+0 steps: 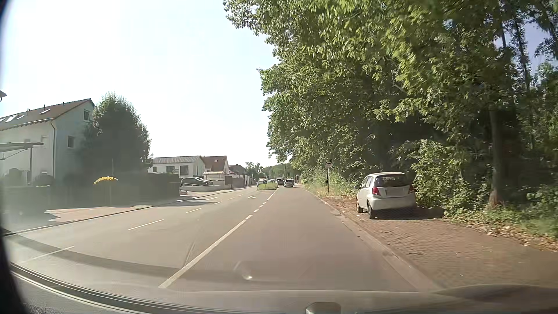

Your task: Follow the waypoints while adhering to traffic rules and regulations

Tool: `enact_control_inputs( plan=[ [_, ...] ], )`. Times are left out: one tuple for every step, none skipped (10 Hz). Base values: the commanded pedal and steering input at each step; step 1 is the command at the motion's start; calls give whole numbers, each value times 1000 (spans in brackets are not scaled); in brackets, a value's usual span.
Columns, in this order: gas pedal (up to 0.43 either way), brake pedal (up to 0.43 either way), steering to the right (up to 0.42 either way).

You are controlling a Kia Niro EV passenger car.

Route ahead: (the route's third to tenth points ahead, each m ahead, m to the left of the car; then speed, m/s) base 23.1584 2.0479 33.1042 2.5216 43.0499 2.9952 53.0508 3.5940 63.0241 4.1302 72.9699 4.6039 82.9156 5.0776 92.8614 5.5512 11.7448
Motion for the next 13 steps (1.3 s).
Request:
enact_control_inputs(
  plan=[
    [39,30,-6],
    [39,30,-5],
    [39,30,-5],
    [39,24,-2],
    [39,30,-1],
    [39,30,-1],
    [28,30,-3],
    [28,30,-4],
    [28,30,-4],
    [28,30,-4],
    [28,30,-4],
    [28,30,-4],
    [28,30,-5]
  ],
)
